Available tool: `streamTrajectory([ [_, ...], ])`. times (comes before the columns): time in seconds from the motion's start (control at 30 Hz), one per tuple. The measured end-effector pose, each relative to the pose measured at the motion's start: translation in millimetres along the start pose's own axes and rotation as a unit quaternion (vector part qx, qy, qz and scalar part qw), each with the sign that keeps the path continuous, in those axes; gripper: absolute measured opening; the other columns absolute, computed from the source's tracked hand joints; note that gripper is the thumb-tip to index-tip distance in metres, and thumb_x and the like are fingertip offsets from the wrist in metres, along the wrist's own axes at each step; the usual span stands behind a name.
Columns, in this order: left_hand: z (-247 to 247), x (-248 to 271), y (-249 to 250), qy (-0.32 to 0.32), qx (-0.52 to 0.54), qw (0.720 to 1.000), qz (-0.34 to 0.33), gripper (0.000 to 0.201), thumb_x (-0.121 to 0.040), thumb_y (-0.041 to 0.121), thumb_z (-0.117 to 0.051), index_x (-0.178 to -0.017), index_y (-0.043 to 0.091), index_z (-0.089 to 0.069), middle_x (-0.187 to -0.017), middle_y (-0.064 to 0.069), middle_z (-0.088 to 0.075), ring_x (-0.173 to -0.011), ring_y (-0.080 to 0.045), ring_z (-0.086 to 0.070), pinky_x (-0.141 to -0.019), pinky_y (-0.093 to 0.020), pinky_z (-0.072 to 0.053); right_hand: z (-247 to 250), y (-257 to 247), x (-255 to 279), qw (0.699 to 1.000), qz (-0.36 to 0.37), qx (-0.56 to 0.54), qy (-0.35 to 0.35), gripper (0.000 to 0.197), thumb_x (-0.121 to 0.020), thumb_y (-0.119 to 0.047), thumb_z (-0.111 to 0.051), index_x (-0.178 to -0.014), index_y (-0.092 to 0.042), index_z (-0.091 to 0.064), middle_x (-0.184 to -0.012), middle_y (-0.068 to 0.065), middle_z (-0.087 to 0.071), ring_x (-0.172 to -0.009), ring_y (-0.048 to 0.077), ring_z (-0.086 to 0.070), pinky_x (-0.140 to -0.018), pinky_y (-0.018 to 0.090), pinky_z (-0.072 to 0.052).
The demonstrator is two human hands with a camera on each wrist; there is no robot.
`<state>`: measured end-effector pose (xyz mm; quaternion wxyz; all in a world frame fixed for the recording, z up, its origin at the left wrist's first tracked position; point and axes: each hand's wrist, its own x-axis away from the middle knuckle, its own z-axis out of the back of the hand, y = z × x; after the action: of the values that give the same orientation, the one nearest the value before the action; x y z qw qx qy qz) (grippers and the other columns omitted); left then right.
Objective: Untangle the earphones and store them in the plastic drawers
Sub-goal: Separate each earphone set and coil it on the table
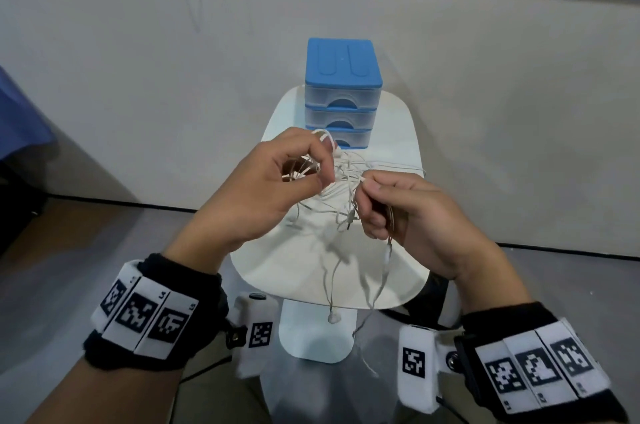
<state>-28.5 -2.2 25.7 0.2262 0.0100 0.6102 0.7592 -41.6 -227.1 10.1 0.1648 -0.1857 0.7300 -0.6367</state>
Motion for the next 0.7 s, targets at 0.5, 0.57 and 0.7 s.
streamTrajectory([
  [0.5,-17,4,8,0.006,-0.035,0.999,0.019,0.008,-0.091,0.025,-0.075,-0.088,0.018,-0.071,-0.103,-0.004,-0.073,-0.107,-0.038,-0.065,-0.083,-0.037,-0.056,-4,-7,1,0.999,-0.011,-0.033,-0.011,0.032,-0.096,-0.024,-0.052,-0.070,-0.005,-0.054,-0.066,0.010,-0.039,-0.061,0.020,-0.036,-0.060,0.031,-0.031],
  [0.57,-17,4,9,0.008,-0.049,0.998,0.036,0.011,-0.097,0.022,-0.071,-0.087,0.018,-0.071,-0.099,-0.009,-0.074,-0.097,-0.037,-0.065,-0.073,-0.031,-0.051,-5,-4,-4,0.997,-0.008,0.050,0.054,0.033,-0.095,-0.031,-0.054,-0.078,-0.003,-0.060,-0.072,0.011,-0.050,-0.065,0.020,-0.046,-0.066,0.035,-0.037],
  [0.7,-17,3,13,0.028,-0.083,0.994,0.064,0.013,-0.098,0.024,-0.070,-0.086,0.019,-0.072,-0.085,-0.010,-0.074,-0.079,-0.028,-0.067,-0.072,-0.035,-0.052,-8,-1,-6,0.964,0.055,0.186,0.182,0.024,-0.087,-0.038,-0.064,-0.095,-0.015,-0.063,-0.089,-0.003,-0.064,-0.085,0.012,-0.061,-0.082,0.030,-0.046],
])
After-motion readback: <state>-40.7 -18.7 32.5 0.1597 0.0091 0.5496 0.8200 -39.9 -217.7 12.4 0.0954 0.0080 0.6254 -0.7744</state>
